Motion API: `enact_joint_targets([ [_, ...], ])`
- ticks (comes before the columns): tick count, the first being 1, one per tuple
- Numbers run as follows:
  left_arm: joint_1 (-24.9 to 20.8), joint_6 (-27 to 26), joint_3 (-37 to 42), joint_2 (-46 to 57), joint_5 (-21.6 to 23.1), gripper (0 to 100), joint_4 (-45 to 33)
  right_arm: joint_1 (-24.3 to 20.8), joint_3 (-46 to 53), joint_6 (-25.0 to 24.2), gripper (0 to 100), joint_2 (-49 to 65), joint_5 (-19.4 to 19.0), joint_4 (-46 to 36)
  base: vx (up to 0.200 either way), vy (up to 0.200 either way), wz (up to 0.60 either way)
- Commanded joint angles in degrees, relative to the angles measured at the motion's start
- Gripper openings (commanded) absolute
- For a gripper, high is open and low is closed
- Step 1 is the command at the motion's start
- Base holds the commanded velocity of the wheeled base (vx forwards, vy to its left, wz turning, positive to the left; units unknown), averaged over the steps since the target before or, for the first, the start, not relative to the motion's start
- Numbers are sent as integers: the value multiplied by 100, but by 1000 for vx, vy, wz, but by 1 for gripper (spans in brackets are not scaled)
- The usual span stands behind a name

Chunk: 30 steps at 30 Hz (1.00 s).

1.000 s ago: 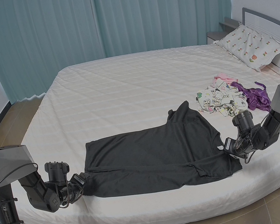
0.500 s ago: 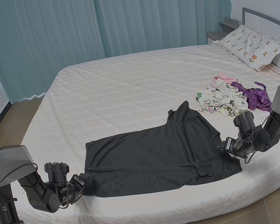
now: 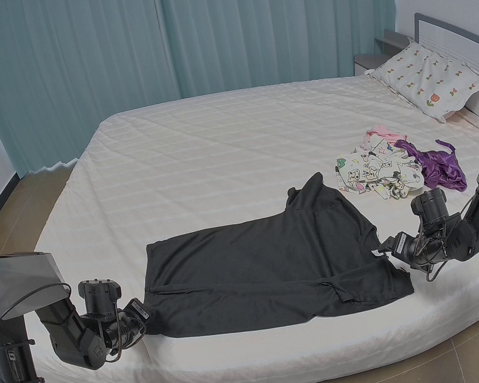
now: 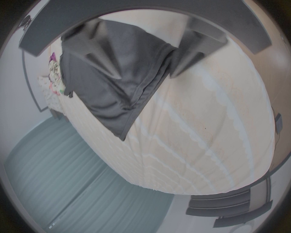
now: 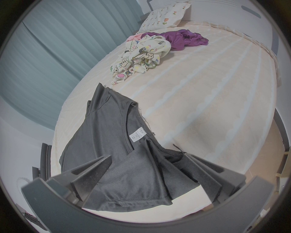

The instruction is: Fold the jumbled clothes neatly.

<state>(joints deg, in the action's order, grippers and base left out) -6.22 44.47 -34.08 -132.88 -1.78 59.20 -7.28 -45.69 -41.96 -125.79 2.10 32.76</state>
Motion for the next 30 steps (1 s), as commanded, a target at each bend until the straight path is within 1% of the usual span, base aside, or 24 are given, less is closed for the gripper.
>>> enact_joint_targets([
  [1, -81, -360, 148, -265, -138, 0, 48, 69, 271, -67, 100, 73, -69, 170, 0, 0, 0],
  [4, -73, -580, 280, -291, -279, 0, 39, 69, 456, -67, 100, 108, -227, 381, 0, 0, 0],
  [9, -64, -606, 411, -239, -349, 0, 22, 95, 632, -67, 100, 125, -236, 679, 0, 0, 0],
  [13, -64, -606, 420, -239, -543, 0, 22, 113, 807, -67, 100, 152, -262, 838, 0, 0, 0],
  [21, -64, -615, 534, -116, -552, 0, -5, 113, 948, -67, 100, 240, -368, 987, 0, 0, 0],
  [22, -64, -615, 534, -116, -552, 100, -5, 113, 948, -67, 100, 240, -368, 987, 0, 0, 0],
  [30, -46, -474, 420, 7, -552, 100, 101, 86, 904, -93, 100, 310, -456, 996, 0, 0, 0],
])
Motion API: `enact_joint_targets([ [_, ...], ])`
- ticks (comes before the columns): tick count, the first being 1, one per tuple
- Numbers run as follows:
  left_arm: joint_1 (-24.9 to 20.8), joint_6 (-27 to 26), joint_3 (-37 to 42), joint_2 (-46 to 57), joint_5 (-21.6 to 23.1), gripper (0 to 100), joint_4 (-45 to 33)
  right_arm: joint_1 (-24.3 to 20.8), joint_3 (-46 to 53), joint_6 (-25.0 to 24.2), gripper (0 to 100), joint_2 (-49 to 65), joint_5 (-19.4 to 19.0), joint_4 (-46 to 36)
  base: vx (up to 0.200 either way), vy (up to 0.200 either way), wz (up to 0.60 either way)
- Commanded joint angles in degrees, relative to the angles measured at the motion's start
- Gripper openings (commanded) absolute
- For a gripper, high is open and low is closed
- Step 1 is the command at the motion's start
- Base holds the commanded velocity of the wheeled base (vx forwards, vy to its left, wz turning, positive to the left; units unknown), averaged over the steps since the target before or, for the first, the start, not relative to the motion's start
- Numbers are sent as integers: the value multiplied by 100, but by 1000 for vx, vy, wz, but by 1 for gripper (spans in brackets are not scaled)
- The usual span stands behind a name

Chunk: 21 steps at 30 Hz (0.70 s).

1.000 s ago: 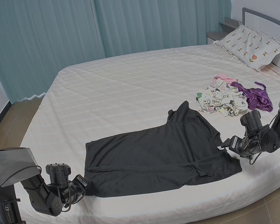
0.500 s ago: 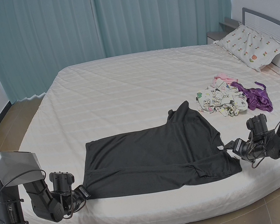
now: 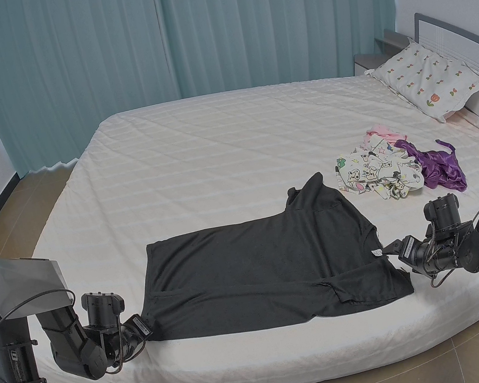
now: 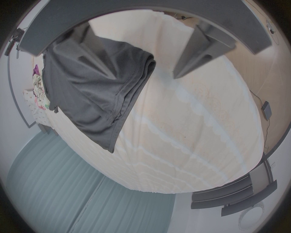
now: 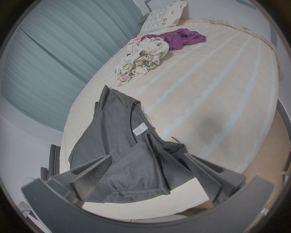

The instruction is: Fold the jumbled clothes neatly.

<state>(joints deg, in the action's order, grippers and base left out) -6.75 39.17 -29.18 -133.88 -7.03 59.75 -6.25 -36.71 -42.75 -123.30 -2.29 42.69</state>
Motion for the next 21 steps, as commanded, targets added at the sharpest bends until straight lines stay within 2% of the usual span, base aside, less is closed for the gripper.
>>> enact_joint_targets([
  [1, 7, 109, -52, 195, -26, 100, 99, -7, 14, -49, 100, 104, -17, 2, 0, 0, 0],
  [6, 51, 390, -43, 503, 0, 100, 195, -34, 76, -154, 100, 315, -17, -15, 0, 0, 0],
  [9, 201, 460, 36, 670, 202, 100, 257, -95, 111, -154, 100, 482, -26, -15, 0, 0, 0],
  [13, 297, 486, 80, 775, 501, 100, 336, -324, 120, -242, 100, 482, -26, -15, 200, 0, 0],
  [21, 306, 530, 88, 846, 519, 100, 327, -482, 208, -330, 100, 649, -26, -15, 200, 0, 0],
])
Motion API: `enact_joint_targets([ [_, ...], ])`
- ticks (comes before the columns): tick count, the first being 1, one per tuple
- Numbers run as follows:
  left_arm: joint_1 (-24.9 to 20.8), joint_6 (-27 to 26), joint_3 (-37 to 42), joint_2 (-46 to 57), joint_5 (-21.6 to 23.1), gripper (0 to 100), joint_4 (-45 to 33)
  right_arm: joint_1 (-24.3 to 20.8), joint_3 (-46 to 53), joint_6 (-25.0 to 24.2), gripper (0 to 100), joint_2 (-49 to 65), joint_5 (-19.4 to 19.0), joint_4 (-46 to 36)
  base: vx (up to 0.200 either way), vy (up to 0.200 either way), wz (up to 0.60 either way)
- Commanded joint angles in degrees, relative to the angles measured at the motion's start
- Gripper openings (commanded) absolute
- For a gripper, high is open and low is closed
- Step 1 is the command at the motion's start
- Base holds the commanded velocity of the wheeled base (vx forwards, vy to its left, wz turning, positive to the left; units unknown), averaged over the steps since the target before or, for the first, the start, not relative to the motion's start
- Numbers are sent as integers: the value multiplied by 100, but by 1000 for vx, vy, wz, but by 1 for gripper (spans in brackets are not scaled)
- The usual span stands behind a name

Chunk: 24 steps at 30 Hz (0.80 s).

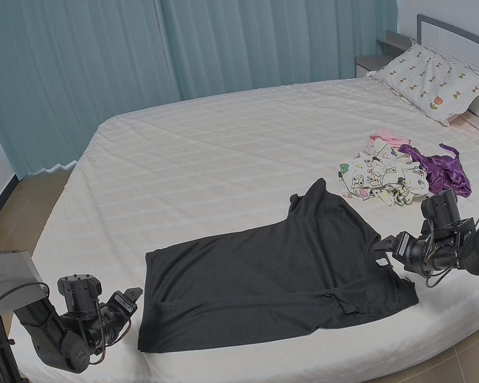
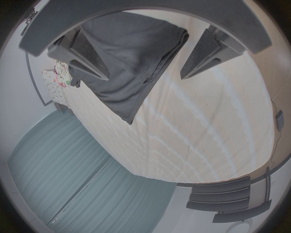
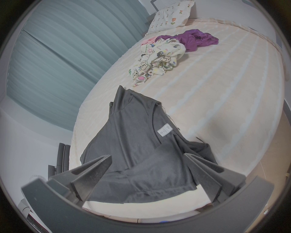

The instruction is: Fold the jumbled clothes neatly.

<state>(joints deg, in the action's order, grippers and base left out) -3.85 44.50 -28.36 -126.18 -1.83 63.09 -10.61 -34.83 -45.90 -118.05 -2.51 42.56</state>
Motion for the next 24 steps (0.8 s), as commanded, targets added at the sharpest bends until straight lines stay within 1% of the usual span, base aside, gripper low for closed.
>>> enact_joint_targets([
  [1, 25, -2, 5, 76, -2, 100, -16, -56, 20, -33, 100, 142, -4, -2, 200, 0, 0],
  [12, 16, 6, -3, 15, 25, 100, 19, -64, 38, -33, 100, 63, -13, -2, 200, 0, 0],
  [16, 7, 15, 5, 15, 51, 100, 19, -73, 90, -25, 100, 90, -92, -2, 0, 0, 0],
  [19, -1, 121, -3, 15, 51, 100, 55, -64, 99, -16, 100, 90, -92, 7, 0, 0, 0],
  [24, 7, 147, 5, 15, 60, 100, 63, -73, 108, -7, 100, 81, -92, 7, 0, 0, 0],
])
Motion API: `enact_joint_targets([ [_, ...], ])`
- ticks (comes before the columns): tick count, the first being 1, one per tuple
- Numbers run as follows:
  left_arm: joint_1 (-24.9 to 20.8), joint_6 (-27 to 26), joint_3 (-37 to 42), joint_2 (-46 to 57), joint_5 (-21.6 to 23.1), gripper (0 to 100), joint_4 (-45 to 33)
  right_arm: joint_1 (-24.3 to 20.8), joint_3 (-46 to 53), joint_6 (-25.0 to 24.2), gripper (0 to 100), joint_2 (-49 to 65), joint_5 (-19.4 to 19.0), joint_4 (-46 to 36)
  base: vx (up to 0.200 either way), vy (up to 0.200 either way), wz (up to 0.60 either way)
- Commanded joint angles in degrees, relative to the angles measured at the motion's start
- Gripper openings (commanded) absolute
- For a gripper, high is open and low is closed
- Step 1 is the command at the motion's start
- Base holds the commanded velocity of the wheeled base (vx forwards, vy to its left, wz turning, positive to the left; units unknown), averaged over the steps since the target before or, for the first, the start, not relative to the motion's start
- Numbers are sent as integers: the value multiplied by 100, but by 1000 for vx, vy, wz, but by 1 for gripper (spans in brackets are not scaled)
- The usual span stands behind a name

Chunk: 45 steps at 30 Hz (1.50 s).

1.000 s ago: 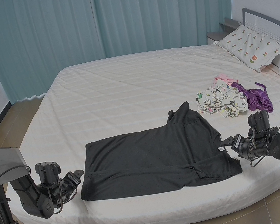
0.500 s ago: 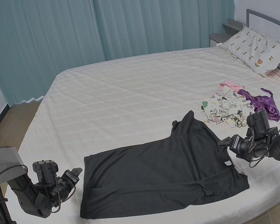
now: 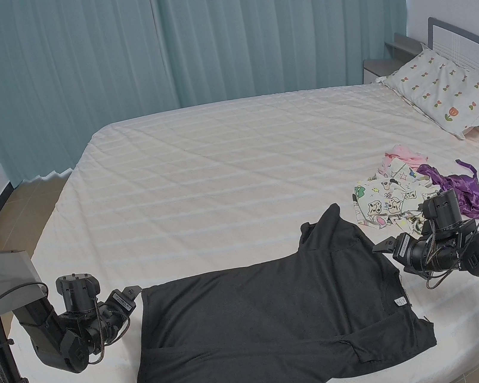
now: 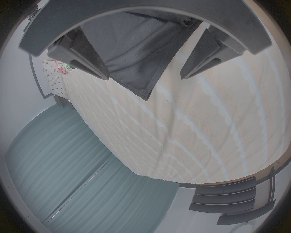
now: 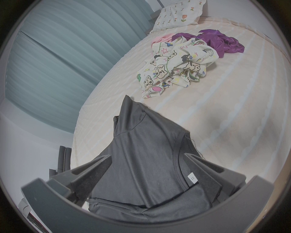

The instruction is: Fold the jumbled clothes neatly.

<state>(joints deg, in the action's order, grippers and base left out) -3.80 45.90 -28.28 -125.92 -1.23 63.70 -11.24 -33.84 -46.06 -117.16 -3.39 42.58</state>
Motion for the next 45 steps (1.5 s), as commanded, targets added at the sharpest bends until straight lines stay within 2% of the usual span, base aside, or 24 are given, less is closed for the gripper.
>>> enact_joint_targets([
  [1, 2, 7, -11, -12, 0, 100, 2, -10, 9, 9, 100, -8, -4, -4, 200, 0, 0],
  [6, -6, -2, -2, -21, 0, 100, 11, -1, 9, 18, 100, -8, -4, -4, 200, 0, 0],
  [18, -191, 16, -389, -21, -18, 100, -15, -19, 18, 18, 100, -17, -4, -4, 0, 0, 0],
  [27, -235, -222, -1628, -715, -18, 100, -657, -98, 18, 18, 100, -70, 5, 5, 0, 0, 0],
  [29, -217, -556, -2067, -1128, -9, 100, -824, -106, 18, 27, 100, -114, 14, 5, 0, 0, 0],
  [32, -217, -705, -2322, -1409, -9, 100, -850, -106, 27, 27, 100, -140, 22, 5, 0, 0, 0],
  [37, -217, -925, -2349, -1506, -9, 100, -876, -106, 9, 35, 100, -219, 14, 5, 0, 0, 0],
  [45, -235, -925, -2146, -1480, -35, 100, -947, -106, 9, 53, 100, -263, 22, 5, 0, 0, 0],
])
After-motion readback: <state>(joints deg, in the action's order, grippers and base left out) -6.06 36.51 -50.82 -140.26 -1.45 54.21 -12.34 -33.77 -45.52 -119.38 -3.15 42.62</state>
